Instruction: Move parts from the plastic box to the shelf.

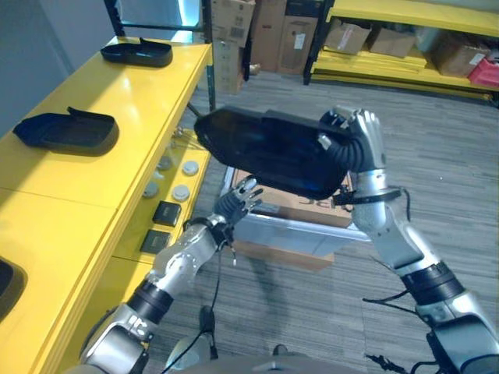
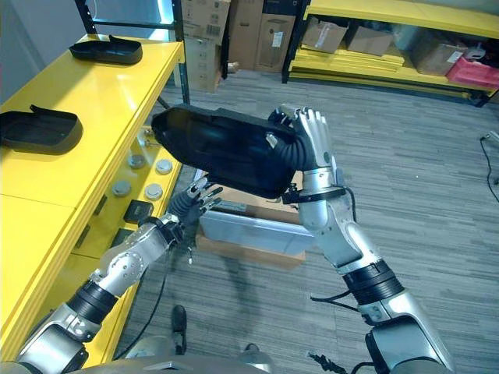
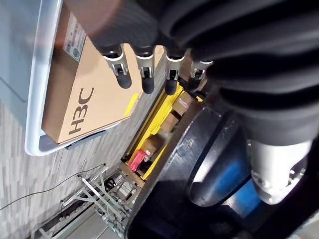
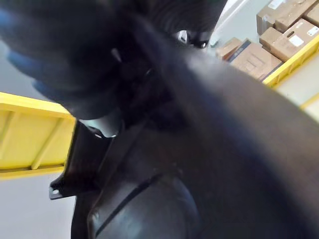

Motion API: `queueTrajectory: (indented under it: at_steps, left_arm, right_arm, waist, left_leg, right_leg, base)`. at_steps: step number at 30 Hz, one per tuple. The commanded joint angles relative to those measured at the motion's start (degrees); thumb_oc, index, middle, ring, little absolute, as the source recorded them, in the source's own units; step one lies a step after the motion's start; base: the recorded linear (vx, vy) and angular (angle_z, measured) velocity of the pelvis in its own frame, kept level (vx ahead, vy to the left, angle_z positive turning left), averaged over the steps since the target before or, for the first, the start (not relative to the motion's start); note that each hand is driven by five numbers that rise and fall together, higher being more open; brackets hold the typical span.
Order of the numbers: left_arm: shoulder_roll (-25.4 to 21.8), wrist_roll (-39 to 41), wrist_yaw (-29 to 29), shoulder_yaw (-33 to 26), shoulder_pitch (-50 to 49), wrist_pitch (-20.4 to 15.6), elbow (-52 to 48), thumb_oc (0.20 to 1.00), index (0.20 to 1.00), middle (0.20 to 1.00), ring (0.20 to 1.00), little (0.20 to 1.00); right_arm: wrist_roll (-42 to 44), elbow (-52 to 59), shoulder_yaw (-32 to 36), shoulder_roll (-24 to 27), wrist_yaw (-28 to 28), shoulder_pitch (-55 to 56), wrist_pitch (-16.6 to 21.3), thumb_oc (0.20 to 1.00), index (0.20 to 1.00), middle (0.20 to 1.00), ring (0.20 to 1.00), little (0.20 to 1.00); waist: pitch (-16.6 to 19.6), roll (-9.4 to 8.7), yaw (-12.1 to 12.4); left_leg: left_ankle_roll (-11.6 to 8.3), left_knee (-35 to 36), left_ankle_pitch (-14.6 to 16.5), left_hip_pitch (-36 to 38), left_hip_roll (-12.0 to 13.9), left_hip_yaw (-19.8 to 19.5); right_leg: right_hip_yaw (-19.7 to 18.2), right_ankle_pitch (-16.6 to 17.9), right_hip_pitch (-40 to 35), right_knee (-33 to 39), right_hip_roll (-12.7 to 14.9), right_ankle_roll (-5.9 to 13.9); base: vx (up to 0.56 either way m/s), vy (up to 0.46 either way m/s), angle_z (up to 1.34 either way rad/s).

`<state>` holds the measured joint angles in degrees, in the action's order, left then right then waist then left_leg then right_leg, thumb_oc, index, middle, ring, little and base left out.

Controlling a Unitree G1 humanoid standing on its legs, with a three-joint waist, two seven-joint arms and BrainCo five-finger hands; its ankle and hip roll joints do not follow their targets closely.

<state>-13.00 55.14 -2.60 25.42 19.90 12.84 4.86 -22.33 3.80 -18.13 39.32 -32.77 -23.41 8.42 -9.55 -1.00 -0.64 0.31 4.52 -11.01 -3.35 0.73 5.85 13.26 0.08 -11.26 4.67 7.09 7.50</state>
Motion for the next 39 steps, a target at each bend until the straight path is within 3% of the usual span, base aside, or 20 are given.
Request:
queueTrajectory:
  at_steps: [1,5,9,10,11,17,27,31,32,33,36,37,39]
  left_arm:
    - [2.05,2.31,-0.8,2.08,5.17,-5.26,-0.67,1.0,1.0,1.0,1.0,1.0]
    - [2.69,3.17,-2.58,1.84,5.78,-7.15,-0.58,1.0,1.0,1.0,1.0,1.0]
    - [3.95,4.17,-6.28,1.63,6.15,-11.66,-0.15,1.0,1.0,1.0,1.0,1.0]
    - [4.48,4.38,-7.75,1.32,6.23,-14.59,-0.11,0.492,0.492,0.492,0.492,0.492]
    - [4.92,4.11,-8.4,1.0,6.29,-16.46,-0.08,0.2,0.2,0.2,0.2,0.2]
    - [5.46,3.29,-8.41,0.04,6.12,-22.61,-1.67,0.2,0.2,0.2,0.2,0.2]
    - [4.86,0.43,-7.3,1.75,5.79,-24.86,-4.05,0.2,0.2,0.2,0.2,0.2]
    - [3.74,-6.49,-9.15,1.47,5.26,-26.58,-4.4,0.2,0.2,0.2,0.2,0.2]
    - [2.87,-10.08,-10.94,1.0,4.95,-27.08,-4.61,0.2,0.2,0.2,0.2,0.2]
    - [2.42,-11.87,-11.41,0.78,4.77,-27.51,-4.63,0.2,0.2,0.2,0.2,0.2]
    - [0.85,-20.59,-16.45,0.24,4.19,-28.77,-4.88,0.2,0.2,0.2,0.2,0.2]
    - [-2.9,-33.68,-23.29,-1.32,3.86,-29.36,-4.32,0.2,0.2,0.2,0.2,0.2]
    - [-4.16,-37.31,-24.28,-1.97,3.63,-30.36,-3.59,0.2,0.2,0.2,0.2,0.2]
  right_arm:
    - [2.82,1.59,-0.67,-0.63,-1.18,-8.1,4.1,0.2,0.2,0.2,0.2,0.2]
    - [4.98,2.23,-2.76,-3.29,-0.36,-8.25,4.27,0.2,0.2,0.2,0.2,0.2]
    - [7.67,2.52,-4.98,-7.0,-0.21,-7.2,4.25,0.2,0.2,0.2,0.2,0.2]
    - [7.04,2.86,-5.85,-8.45,0.97,-6.42,4.69,0.2,0.2,0.2,0.2,0.2]
    - [7.12,3.01,-6.74,-9.61,1.95,-5.97,4.52,0.2,0.2,0.2,0.2,0.2]
    - [8.32,2.73,-10.02,-12.57,3.21,-3.46,3.99,0.2,0.2,0.2,0.2,0.2]
    - [13.43,1.43,-12.9,-16.13,2.87,1.15,4.51,0.2,0.2,0.2,0.2,0.2]
    - [15.93,1.57,-13.49,-16.58,1.31,3.17,3.93,0.2,0.2,0.2,0.2,0.2]
    - [16.14,1.55,-13.26,-16.72,-0.44,4.29,3.69,0.347,0.347,0.347,0.347,0.347]
    - [16.3,1.61,-12.99,-16.66,-1.22,4.88,3.6,1.0,1.0,1.0,1.0,1.0]
    - [17.9,1.47,-11.42,-16.21,-3.69,6.8,4.55,1.0,1.0,1.0,1.0,1.0]
    - [21.59,2.35,-8.2,-14.88,-5.32,10.27,5.7,1.0,1.0,1.0,1.0,1.0]
    - [21.43,2.49,-6.84,-14.4,-6.21,11.82,5.19,1.0,1.0,1.0,1.0,1.0]
  waist:
    - [2.85,-0.51,1.85]
    - [2.77,-0.51,2.05]
    - [2.64,-0.46,2.14]
    - [2.55,-0.54,2.2]
    - [2.46,-0.6,2.26]
    - [1.98,-0.95,2.7]
    - [1.28,-0.69,2.08]
    - [1.16,-0.39,1.88]
    - [1.1,-0.26,1.72]
    - [1.09,-0.22,1.61]
    - [1.02,-0.04,1.27]
    - [0.85,-0.03,0.54]
    - [0.85,-0.09,0.25]
  left_leg:
    - [-0.93,0.48,10.74,6.71,1.08,-2.32]
    - [-0.92,0.48,10.71,6.7,0.98,-2.63]
    - [-0.92,0.48,10.61,6.71,1.03,-2.69]
    - [-0.92,0.48,10.69,6.69,1.02,-2.74]
    - [-0.86,0.48,10.71,6.67,0.98,-2.75]
    - [-0.92,0.48,10.57,6.48,1.09,-3.05]
    - [-0.98,0.48,10.4,6.34,1.31,-2.74]
    - [-1.05,0.48,10.24,6.28,1.38,-2.64]
    - [-1.09,0.48,10.2,6.32,1.45,-2.59]
    - [-1.09,0.48,10.19,6.37,1.46,-2.54]
    - [-1.17,0.48,10.05,6.4,1.53,-2.36]
    - [-1.21,0.48,9.98,6.37,1.63,-1.98]
    - [-1.21,0.48,10.05,6.38,1.67,-1.78]
  right_leg:
    - [1.43,-0.57,3.2,-2.4,0.61,-0.58]
    - [1.54,-0.51,3.21,-2.39,0.68,-0.56]
    - [1.64,-0.48,3.27,-2.45,0.77,-0.63]
    - [1.66,-0.51,3.4,-2.52,0.83,-0.6]
    - [1.67,-0.53,3.44,-2.55,0.84,-0.61]
    - [1.8,-0.36,3.57,-2.51,0.84,-0.71]
    - [1.41,-0.27,3.89,-2.55,0.74,-0.85]
    - [1.13,-0.24,3.87,-2.39,0.64,-0.99]
    - [1.02,-0.24,3.83,-2.29,0.58,-1.03]
    - [0.93,-0.22,3.78,-2.22,0.53,-1.04]
    - [0.59,-0.2,3.77,-2.2,0.37,-1.03]
    - [0.12,-0.39,3.92,-2.34,0.17,-1.04]
    - [0.0,-0.48,4.0,-2.39,0.17,-0.98]
  base:
    - [0.0,0.0,0.0]
    - [0.0,0.0,0.0]
    - [0.0,0.0,0.0]
    - [0.0,0.0,0.0]
    - [0.0,0.0,0.0]
    - [0.0,-0.005,0.0]
    - [-0.01,-0.008,0.0]
    - [0.0,0.0,0.0]
    - [0.0,0.0,0.0]
    - [0.0,0.0,0.0]
    - [0.0,0.01,-0.01]
    - [0.0,0.0,0.0]
    - [0.0,0.003,-0.02]
